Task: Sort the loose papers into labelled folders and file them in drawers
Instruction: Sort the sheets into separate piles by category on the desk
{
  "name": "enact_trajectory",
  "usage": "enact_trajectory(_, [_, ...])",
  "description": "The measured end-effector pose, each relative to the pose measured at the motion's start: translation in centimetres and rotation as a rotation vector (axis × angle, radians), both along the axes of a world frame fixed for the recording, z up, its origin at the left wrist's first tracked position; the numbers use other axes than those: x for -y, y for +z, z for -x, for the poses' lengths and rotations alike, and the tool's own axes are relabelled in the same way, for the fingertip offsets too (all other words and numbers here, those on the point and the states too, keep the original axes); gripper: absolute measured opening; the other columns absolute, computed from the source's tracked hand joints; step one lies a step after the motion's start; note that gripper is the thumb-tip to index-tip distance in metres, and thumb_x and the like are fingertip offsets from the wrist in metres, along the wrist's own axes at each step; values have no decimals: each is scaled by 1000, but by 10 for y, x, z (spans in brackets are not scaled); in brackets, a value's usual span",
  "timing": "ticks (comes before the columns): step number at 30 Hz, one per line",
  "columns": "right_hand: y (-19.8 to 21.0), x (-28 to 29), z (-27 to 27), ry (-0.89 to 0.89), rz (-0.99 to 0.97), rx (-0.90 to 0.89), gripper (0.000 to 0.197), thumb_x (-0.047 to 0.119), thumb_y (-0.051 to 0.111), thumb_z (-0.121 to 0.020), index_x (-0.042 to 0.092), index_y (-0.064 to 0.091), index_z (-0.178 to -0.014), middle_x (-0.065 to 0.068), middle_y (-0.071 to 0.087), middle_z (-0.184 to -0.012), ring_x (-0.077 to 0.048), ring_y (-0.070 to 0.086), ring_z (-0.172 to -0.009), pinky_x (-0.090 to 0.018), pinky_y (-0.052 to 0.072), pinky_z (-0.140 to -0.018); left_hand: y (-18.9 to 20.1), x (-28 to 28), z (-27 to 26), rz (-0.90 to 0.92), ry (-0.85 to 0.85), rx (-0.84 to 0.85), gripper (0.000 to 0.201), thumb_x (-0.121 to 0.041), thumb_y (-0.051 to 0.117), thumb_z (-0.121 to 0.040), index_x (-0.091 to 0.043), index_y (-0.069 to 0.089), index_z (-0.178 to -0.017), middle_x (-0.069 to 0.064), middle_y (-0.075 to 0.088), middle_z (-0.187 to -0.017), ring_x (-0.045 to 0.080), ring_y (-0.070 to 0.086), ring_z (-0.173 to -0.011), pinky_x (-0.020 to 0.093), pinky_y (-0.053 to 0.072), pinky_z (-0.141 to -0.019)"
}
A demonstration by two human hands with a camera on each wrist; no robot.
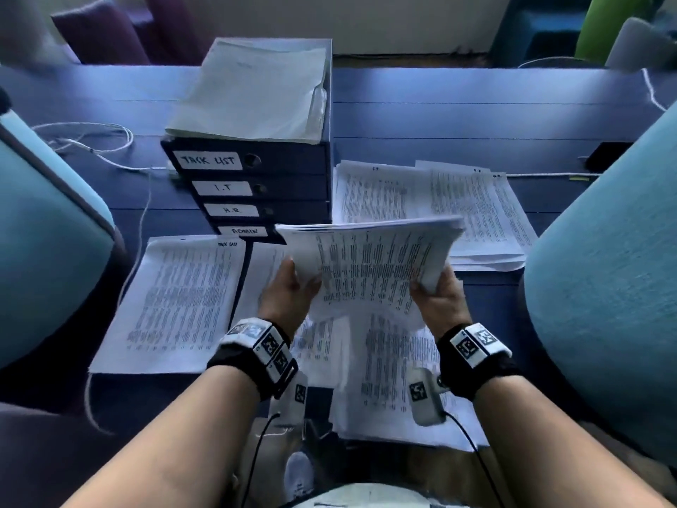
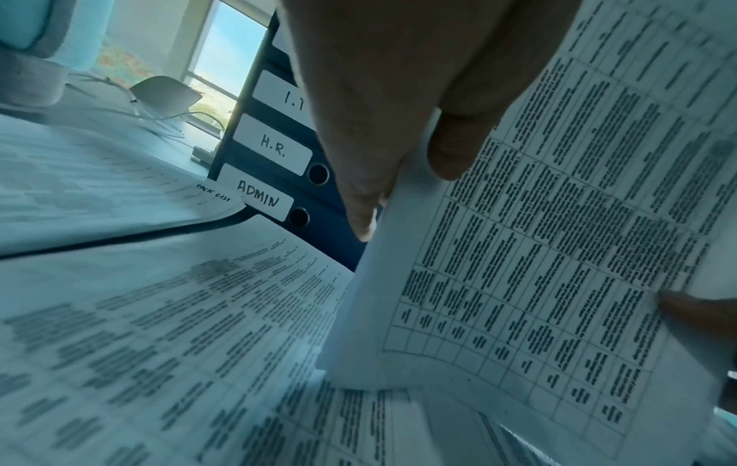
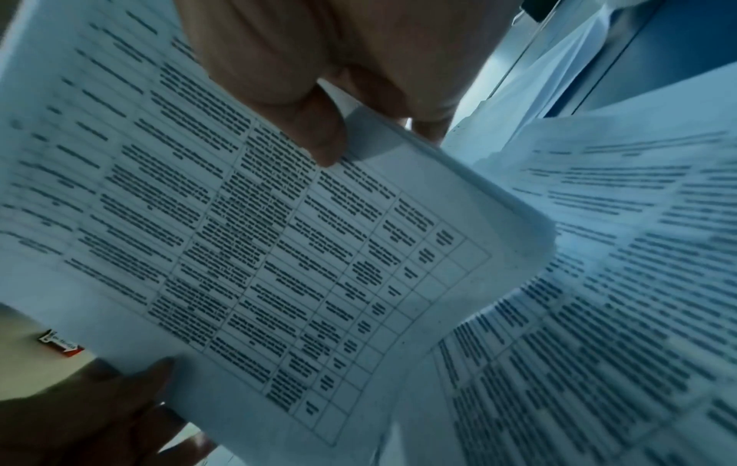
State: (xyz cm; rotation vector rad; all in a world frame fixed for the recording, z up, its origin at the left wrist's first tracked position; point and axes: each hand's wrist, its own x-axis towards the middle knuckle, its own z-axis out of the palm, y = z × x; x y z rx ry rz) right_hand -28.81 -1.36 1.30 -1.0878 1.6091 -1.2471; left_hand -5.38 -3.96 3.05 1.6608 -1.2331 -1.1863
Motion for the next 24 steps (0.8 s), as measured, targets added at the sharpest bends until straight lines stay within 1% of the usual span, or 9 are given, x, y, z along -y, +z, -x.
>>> enact_trajectory(2, [-7,-2,-8,-45,-32,-58,31,0,56,-89,23,56,-110,-10,66,-104,-31,63,-98,-55,53,-85,-8,1,-9,-3,-69,48,32,-33,59,-80,-33,58,-112,1,67,-113,27,62,-107,51,49,-97])
enact_trajectory(4, [-4,-1,-20,-65,-4,-74,30,0,53,-91,22,54,-110,-4,65,-102,-22,63,-93,-41,56,-81,-3,2,-18,29,-79,28,18,-19,53,-87,-33,55,-99,2,68,-105,27,63,-101,52,50,-94])
enact_trajectory(6, [3,1,-35,-54,62,-104,29,-3,53,-91,21,52,-108,-1,63,-95,-13,62,-82,-24,54,-68,3,6,-31,56,-46,13,19,-9,50,-92,-24,52,-104,5,65,-101,29,62,-96,51,52,-91])
enact_trajectory(9, [4,4,-62,30,30,-256,30,0,56,-89,14,50,-116,-4,61,-94,-16,62,-77,-14,50,-54,-2,17,-62,48,-13,141,29,-8,50,-96,-20,47,-122,2,63,-105,19,59,-85,37,52,-81])
enact_trajectory(11, [-8,2,-82,69,-77,-288,46,-1,57,-88,16,46,-129,0,60,-98,-12,62,-77,-15,51,-55,-12,17,-83,22,-38,180,43,-4,51,-95,-16,43,-135,3,61,-116,9,58,-82,25,54,-73])
enact_trajectory(14, [-29,-4,-112,102,-205,-293,69,-2,56,-87,27,30,-145,-4,59,-111,-17,63,-82,-33,60,-69,-34,12,-108,-46,-81,232,59,6,49,-93,-22,34,-143,11,58,-124,7,58,-80,10,48,-49])
enact_trajectory(16, [-41,-6,-127,123,-286,-292,79,-2,56,-89,34,20,-149,-2,56,-110,-20,64,-78,-29,59,-62,-47,8,-118,-102,-98,210,75,13,46,-90,-33,24,-146,15,54,-129,12,58,-84,11,49,-49])
enact_trajectory(19, [-52,-4,-143,146,-382,-360,86,-1,56,-91,39,7,-150,-4,54,-93,-13,52,-59,-14,42,-42,-57,6,-129,-131,-99,232,79,13,47,-90,-39,22,-145,16,56,-126,16,58,-83,16,48,-50])
enact_trajectory(24, [-62,7,-151,139,-377,-452,85,-5,54,-90,39,13,-150,1,45,-113,-6,49,-67,-6,38,-47,-75,19,-137,-129,-59,251,74,11,49,-90,-40,29,-140,6,60,-122,21,60,-102,34,53,-84])
